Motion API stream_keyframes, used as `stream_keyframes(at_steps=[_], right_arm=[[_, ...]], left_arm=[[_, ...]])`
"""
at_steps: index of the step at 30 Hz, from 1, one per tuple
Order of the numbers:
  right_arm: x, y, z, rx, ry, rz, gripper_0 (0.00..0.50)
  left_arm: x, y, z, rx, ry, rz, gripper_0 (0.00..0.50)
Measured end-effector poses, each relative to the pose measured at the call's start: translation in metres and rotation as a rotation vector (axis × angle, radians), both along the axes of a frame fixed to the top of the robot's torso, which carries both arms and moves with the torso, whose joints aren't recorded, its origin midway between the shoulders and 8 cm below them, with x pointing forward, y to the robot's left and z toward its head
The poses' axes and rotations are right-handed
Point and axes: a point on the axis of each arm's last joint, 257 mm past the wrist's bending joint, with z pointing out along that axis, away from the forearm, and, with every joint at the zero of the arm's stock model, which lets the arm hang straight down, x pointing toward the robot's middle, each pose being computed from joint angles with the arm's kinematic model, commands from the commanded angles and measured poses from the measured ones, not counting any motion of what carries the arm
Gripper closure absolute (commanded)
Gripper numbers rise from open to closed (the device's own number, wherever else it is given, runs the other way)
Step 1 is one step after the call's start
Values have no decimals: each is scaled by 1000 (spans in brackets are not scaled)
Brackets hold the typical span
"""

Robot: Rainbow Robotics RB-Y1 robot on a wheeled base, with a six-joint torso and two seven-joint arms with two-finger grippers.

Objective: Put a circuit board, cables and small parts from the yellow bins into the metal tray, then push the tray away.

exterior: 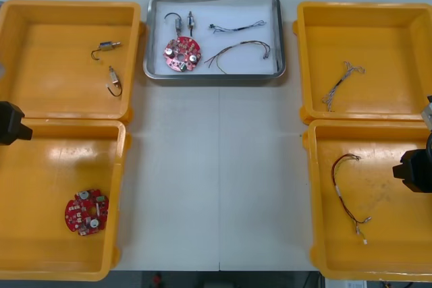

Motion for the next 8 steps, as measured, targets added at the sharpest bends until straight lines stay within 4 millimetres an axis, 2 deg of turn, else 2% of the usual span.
stream_keyframes(at_steps=[8], right_arm=[[0, 0, 0, 0, 1, 0, 0]], left_arm=[[0, 0, 0, 0, 0, 0, 0]])
